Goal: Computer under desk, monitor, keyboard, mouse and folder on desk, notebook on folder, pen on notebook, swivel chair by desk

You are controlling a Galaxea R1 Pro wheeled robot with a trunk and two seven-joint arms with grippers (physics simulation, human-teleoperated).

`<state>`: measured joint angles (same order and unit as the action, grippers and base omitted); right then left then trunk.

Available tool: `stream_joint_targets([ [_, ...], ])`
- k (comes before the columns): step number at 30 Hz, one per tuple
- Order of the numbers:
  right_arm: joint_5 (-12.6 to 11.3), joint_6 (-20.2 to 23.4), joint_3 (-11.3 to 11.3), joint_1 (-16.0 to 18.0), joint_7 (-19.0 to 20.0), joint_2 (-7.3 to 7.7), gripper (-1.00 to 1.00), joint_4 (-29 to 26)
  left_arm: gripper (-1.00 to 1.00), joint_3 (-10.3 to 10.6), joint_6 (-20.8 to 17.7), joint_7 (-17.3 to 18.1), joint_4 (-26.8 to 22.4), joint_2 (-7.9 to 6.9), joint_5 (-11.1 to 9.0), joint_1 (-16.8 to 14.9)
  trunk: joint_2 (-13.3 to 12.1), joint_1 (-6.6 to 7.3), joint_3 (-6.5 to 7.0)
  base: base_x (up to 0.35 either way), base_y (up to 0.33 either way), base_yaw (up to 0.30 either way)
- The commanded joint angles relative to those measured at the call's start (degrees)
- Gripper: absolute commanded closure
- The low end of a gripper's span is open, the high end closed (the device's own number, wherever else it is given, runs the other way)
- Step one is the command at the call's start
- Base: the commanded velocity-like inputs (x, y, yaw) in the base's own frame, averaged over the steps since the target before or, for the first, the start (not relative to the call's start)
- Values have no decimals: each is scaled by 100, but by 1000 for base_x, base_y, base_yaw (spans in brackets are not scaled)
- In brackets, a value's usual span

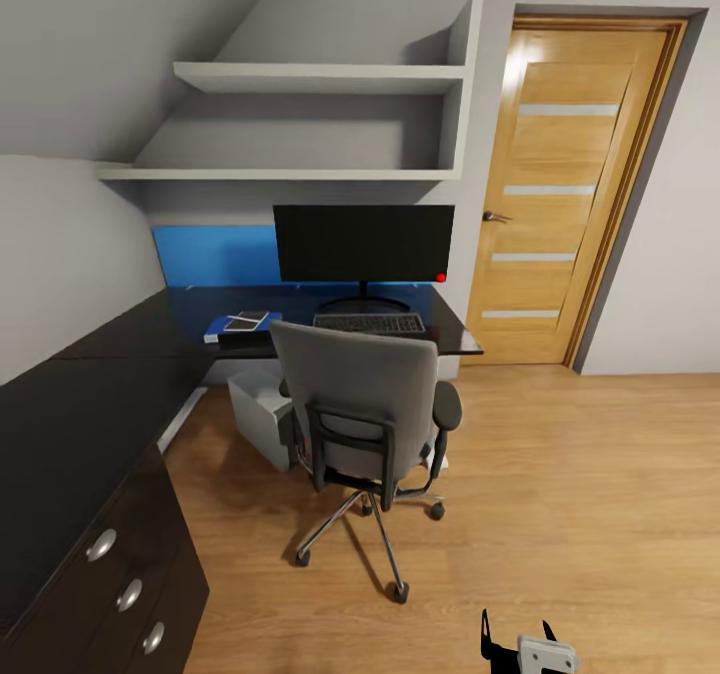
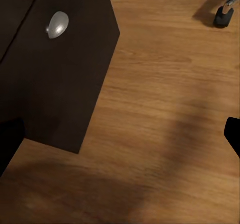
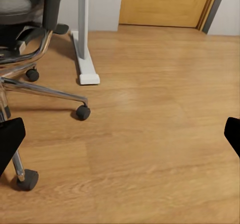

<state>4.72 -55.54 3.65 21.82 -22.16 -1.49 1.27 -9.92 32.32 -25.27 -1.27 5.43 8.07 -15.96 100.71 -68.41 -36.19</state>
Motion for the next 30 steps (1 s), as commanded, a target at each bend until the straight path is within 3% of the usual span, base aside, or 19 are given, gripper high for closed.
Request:
stream_joint_targets([
  [1,37,-8,31,7,-60,-1,-100,14,-100,-42,11,-31,4,2,61,-4,-39,23,13,0,0,0],
  [12,35,-7,34,7,-60,-1,-100,14,-100,-44,11,-30,4,1,55,-4,-480,265,210,0,0,0],
  [30,37,-8,33,7,-60,-1,-100,14,-100,-45,11,-39,4,-22,54,-4,-480,265,210,0,0,0],
])
